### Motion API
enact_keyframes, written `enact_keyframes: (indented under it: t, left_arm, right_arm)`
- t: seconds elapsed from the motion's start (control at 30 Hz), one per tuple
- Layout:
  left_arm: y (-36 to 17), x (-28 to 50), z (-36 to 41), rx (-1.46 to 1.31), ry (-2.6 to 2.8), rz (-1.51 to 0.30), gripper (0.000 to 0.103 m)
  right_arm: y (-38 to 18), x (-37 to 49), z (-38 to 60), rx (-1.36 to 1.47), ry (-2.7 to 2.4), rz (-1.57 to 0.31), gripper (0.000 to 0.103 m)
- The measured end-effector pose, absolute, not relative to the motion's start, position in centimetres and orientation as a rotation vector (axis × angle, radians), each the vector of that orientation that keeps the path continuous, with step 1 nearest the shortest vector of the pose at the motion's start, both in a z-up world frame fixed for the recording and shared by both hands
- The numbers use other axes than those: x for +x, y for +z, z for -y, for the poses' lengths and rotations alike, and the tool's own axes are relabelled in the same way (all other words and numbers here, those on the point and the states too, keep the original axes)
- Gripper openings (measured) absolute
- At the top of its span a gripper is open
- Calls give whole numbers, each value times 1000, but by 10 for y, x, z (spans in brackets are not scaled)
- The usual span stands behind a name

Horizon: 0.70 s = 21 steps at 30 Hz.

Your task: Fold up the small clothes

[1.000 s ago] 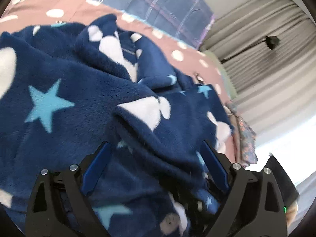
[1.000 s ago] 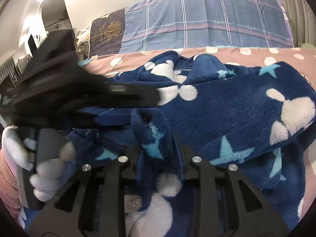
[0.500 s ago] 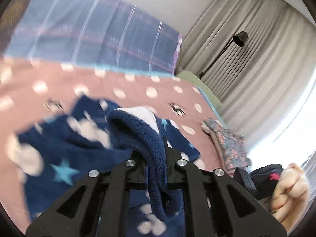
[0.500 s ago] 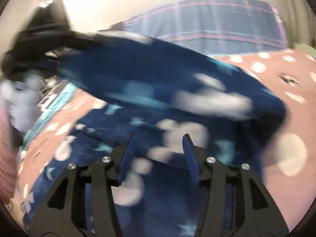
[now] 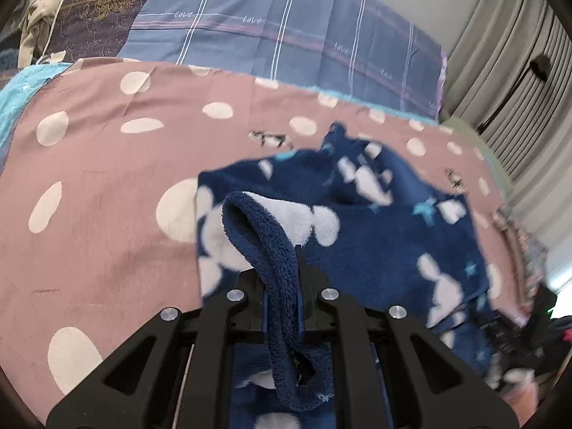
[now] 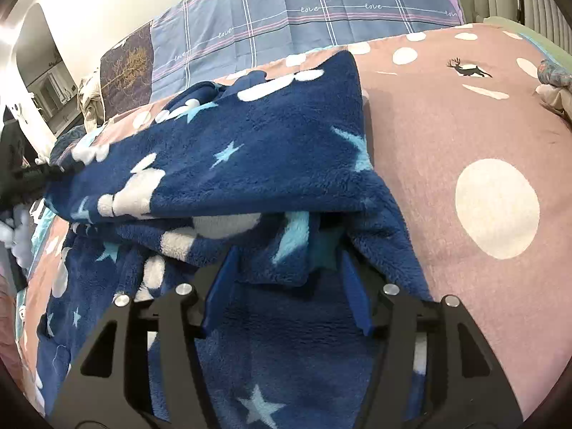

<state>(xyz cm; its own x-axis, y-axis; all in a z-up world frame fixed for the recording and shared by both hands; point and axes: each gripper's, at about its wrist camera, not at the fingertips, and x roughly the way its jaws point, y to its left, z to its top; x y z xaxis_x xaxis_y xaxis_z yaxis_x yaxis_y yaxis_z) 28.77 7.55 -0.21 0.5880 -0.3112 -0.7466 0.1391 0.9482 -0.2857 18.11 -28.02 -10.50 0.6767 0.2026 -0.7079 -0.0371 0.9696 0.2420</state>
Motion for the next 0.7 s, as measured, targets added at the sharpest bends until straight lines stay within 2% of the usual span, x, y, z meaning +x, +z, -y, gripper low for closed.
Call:
enact_keyframes:
  t: [0.1, 0.3, 0.4, 0.43, 0.5, 0.57, 0.7]
  left_arm:
    - [-4, 288, -74, -194, -263, -906, 12]
    - [25, 282, -85, -209, -280, -810, 12]
    - [16, 288, -82, -152, -232, -842, 20]
    - [4, 292, -80, -103, -198, -876, 26]
    - [-28, 295, -78, 14, -110, -947, 32]
    - [-35, 288, -83, 6, -115, -928, 42]
    - [-3, 283, -87, -10, -107, -849, 43]
  right_arm:
    - [-94, 173, 282, 212, 111, -771, 56]
    - [-53, 147, 282, 144, 112, -568, 56]
    - [-54, 162, 267, -63, 29, -595, 59]
    - [-58, 168, 263, -96, 20, -621, 59]
    - [-74, 179, 264, -109, 29, -692, 59]
    - [-84, 182, 270, -85, 30, -731, 59]
    - [-69, 179, 280, -19, 58, -692, 60]
